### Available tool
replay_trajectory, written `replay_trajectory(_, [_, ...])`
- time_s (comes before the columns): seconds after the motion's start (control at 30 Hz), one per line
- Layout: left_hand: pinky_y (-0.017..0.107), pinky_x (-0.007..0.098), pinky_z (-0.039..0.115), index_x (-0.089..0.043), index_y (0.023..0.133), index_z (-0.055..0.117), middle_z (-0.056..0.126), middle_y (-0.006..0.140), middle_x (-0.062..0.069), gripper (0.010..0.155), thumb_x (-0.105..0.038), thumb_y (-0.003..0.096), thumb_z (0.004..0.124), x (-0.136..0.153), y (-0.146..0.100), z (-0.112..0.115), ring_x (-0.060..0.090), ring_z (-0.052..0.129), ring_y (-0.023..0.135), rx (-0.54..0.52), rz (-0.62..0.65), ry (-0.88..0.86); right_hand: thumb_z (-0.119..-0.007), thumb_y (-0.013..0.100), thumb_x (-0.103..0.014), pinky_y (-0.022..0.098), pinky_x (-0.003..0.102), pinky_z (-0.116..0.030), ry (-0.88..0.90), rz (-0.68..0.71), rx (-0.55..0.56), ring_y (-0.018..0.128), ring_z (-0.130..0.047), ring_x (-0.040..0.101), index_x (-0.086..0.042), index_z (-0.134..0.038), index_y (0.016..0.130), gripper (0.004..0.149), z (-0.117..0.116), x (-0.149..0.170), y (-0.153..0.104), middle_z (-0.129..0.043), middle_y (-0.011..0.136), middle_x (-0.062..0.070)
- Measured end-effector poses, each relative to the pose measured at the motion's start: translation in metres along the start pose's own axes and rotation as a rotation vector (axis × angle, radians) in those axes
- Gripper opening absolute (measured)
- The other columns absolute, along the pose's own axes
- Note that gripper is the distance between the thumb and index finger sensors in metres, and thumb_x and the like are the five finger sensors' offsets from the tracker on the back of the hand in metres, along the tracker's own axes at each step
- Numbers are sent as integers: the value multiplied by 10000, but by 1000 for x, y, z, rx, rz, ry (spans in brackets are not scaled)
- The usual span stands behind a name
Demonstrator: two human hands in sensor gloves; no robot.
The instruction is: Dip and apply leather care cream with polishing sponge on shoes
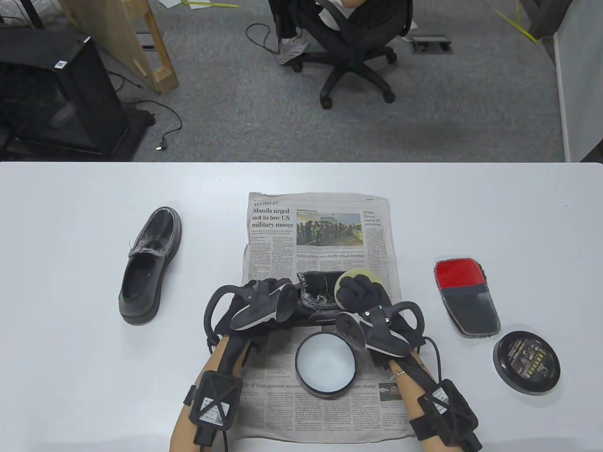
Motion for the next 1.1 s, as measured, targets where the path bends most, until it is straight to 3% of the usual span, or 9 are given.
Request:
replay_trajectory(0.1, [713, 455, 767, -333, 1105, 547, 756, 1123, -43, 915, -616, 288, 847, 4, -1, 2, 240, 822, 973, -15, -2, -36, -638, 606, -281, 697, 448, -741, -1, -93, -32, 1017, -727, 282, -351, -596, 911, 315, -4, 15, 22, -635, 1087, -71])
replay_trajectory(0.2, [691, 445, 778, -338, 1105, 552, 775, 1109, -45, 923, -631, 279, 842, 6, -2, 2, 233, 834, 956, -32, -14, -49, -645, 602, -282, 644, 413, -804, -13, -160, -82, 990, -776, 299, -356, -601, 906, 316, -14, 38, 24, -645, 1081, -67])
replay_trajectory(0.4, [664, 445, 789, -322, 1107, 563, 797, 1094, -27, 930, -638, 276, 836, 6, -2, 2, 240, 847, 937, -31, -31, -46, -672, 593, -277, 607, 401, -833, -13, -82, -51, 960, -803, 352, -321, -602, 935, 352, -15, 51, -9, -637, 1085, -8])
replay_trajectory(0.57, [694, 443, 773, -336, 1099, 564, 781, 1103, -45, 918, -635, 275, 837, 4, -1, 1, 232, 833, 953, -26, -12, -36, -670, 593, -278, 657, 413, -781, -45, 37, 15, 991, -753, 361, -304, -595, 954, 370, -8, 23, -33, -625, 1091, 11])
replay_trajectory(0.77, [722, 438, 768, -353, 1099, 550, 756, 1125, -74, 912, -620, 277, 841, 4, 0, 2, 210, 817, 989, -13, 3, -40, -630, 609, -283, 717, 486, -678, 16, 22, 42, 1043, -677, 334, -300, -561, 971, 369, -1, -1, -4, -613, 1110, -6])
replay_trajectory(0.9, [715, 442, 767, -338, 1110, 545, 760, 1128, -50, 924, -621, 282, 844, 6, 0, 3, 220, 822, 980, -17, 0, -60, -633, 606, -278, 697, 458, -715, 68, -155, -58, 1022, -713, 303, -305, -558, 954, 357, -12, 26, 24, -633, 1097, -19])
replay_trajectory(1.0, [694, 435, 783, -337, 1108, 554, 793, 1103, -34, 930, -637, 274, 835, 7, -1, 3, 218, 843, 956, -34, -15, -55, -657, 600, -267, 687, 426, -737, 114, -208, -92, 1011, -722, 305, -320, -577, 938, 351, -17, 42, 21, -626, 1095, -24])
replay_trajectory(1.1, [683, 421, 796, -326, 1111, 558, 809, 1092, -12, 937, -647, 274, 833, 7, -1, 2, 230, 858, 936, -26, -26, -49, -653, 601, -273, 661, 374, -789, 0, -201, -95, 980, -772, 313, -300, -554, 961, 375, -19, 47, 6, -611, 1101, 8])
Point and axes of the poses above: the tracker on the back of each hand, its own x axis roughly to the little-finger side, its own y axis roughly from the wrist to the fingertips, z = x × y, the point moved 5 cm from there along y, roughly from the wrist to the fingertips
